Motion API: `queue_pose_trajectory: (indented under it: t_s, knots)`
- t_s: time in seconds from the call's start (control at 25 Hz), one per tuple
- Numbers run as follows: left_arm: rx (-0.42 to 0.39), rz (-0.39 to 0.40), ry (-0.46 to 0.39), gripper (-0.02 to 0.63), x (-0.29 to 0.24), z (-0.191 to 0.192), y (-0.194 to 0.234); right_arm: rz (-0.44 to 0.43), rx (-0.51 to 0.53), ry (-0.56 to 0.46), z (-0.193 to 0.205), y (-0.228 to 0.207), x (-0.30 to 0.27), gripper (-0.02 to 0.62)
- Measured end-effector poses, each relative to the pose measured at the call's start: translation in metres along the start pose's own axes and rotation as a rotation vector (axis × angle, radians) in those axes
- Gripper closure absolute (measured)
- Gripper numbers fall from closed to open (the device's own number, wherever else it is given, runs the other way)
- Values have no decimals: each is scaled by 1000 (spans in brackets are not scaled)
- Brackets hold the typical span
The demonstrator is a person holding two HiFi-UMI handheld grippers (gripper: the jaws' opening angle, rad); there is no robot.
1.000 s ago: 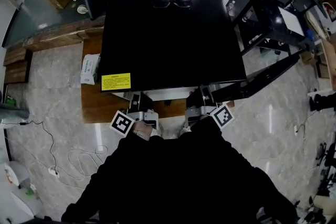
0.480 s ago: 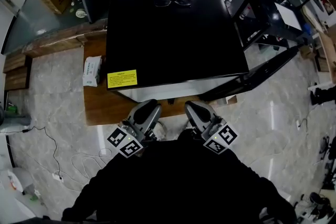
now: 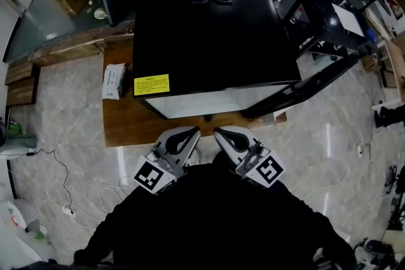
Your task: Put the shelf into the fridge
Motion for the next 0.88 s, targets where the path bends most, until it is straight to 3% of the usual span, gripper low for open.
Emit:
queue_pose_trajectory:
  t_s: [0.24,0.88]
  knots:
    - [-23,4,21,600,0,2,-6,1,25,17,3,3,1,591]
    - [34,4,6,600,-7,5,0,-1,18,34,11,-5,2,591]
Point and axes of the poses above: the fingertips, and each gripper's own axes: x backward along the fingers, y to its left, z out of its underside, the point moved 3 cm from there along x, backward along the fingers, and after that the axes turned 15 degrees about z, right-handed, at the moved point
